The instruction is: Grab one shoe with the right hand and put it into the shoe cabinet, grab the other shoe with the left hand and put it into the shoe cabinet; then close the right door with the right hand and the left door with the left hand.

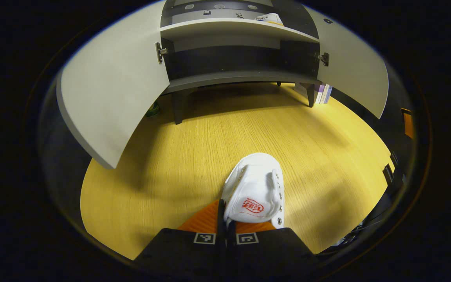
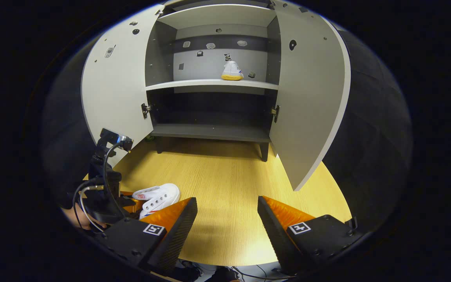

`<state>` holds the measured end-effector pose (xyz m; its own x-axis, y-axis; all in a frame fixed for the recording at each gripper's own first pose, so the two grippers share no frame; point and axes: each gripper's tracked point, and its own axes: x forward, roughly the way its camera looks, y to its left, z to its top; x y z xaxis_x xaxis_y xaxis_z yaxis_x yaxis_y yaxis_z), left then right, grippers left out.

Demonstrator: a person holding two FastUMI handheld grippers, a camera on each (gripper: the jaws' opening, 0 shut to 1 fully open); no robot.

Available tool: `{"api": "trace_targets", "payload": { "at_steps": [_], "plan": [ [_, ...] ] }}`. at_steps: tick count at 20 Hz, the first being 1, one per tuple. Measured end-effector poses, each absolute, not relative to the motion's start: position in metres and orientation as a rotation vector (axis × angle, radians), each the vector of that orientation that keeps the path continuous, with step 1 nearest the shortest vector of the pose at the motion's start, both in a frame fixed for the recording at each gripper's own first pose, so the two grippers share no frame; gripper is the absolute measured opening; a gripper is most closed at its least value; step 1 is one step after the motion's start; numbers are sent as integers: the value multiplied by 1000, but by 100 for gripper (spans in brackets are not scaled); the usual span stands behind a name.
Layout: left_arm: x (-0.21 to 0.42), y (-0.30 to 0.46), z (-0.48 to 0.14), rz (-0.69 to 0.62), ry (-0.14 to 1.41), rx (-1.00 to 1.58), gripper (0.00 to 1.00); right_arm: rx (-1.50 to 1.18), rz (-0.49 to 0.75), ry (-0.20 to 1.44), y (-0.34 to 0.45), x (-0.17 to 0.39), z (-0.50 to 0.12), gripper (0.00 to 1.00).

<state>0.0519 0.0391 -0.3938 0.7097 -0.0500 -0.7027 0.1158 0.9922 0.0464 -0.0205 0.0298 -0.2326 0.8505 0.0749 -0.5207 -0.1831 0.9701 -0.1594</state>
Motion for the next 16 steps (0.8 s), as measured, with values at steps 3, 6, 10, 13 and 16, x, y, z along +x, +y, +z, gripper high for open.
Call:
{"api": "trace_targets", "payload": {
  "at_steps": [3,6,10,13,16],
  "plan": [
    [50,33,-377,-95,763,38,5,-205,134,532,23,-17,-231,99],
    [53,24,-343,-90,734,-12,5,-193,128,524,16,-14,-226,98],
    [75,11,-269,-80,648,-25,5,-196,136,467,7,-10,-209,99],
    [104,-1,-199,-62,562,-39,5,-166,164,435,10,-6,-195,98],
    [139,-12,-138,-50,504,-62,5,-175,200,347,10,2,-175,99]
  ]
}}
